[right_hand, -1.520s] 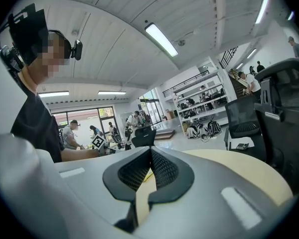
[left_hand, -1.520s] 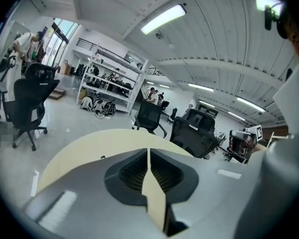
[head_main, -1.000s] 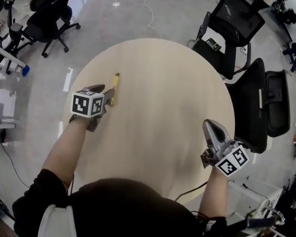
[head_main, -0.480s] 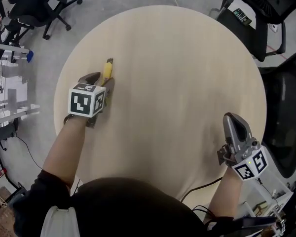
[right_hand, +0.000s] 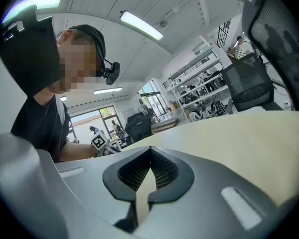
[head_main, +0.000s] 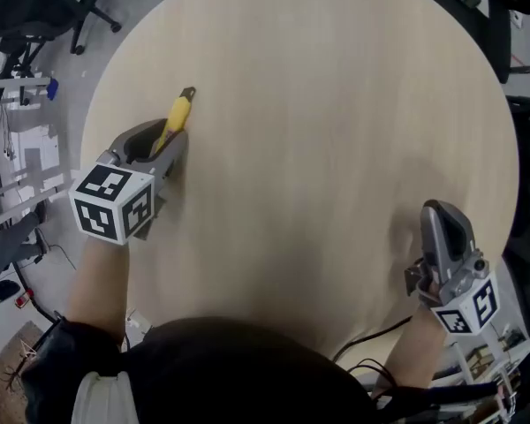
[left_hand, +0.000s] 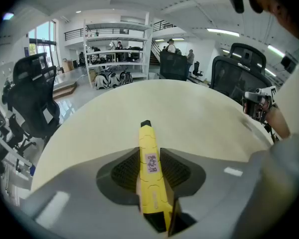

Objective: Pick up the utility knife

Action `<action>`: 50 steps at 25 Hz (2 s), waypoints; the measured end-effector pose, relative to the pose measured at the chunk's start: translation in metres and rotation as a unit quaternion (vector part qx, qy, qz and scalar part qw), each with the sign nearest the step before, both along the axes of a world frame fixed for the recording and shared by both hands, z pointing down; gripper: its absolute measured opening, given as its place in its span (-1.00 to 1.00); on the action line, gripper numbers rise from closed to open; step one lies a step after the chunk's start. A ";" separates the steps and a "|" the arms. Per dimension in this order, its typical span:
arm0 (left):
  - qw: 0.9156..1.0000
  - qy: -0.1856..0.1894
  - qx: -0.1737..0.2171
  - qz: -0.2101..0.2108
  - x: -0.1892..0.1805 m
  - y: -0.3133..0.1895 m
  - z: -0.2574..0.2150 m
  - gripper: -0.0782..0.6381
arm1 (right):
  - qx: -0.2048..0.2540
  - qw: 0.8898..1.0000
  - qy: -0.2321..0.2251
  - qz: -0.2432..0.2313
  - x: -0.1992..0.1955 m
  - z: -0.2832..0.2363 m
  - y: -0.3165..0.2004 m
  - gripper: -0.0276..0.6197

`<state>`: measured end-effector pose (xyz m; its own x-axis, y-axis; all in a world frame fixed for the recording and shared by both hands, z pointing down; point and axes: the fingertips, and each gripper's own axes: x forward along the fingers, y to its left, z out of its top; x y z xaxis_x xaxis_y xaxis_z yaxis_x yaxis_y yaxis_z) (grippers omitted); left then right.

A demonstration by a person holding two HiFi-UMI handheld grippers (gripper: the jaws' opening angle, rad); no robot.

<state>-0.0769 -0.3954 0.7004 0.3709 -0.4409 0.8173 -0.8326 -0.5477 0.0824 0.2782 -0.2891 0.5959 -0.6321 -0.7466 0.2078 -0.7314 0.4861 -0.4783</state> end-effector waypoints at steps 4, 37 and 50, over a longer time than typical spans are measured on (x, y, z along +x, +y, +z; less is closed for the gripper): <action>1.000 0.013 0.005 -0.008 0.001 -0.002 0.000 -0.43 | -0.008 1.000 -0.003 0.004 0.001 0.010 0.003 -0.87; 0.962 0.243 0.112 0.045 -0.003 0.079 -0.271 -0.43 | 0.047 0.992 0.059 0.098 -0.033 -0.214 0.128 -0.87; 0.931 0.322 0.153 0.072 -0.087 0.142 -0.367 -0.43 | 0.093 0.983 0.088 0.132 -0.110 -0.305 0.202 -0.87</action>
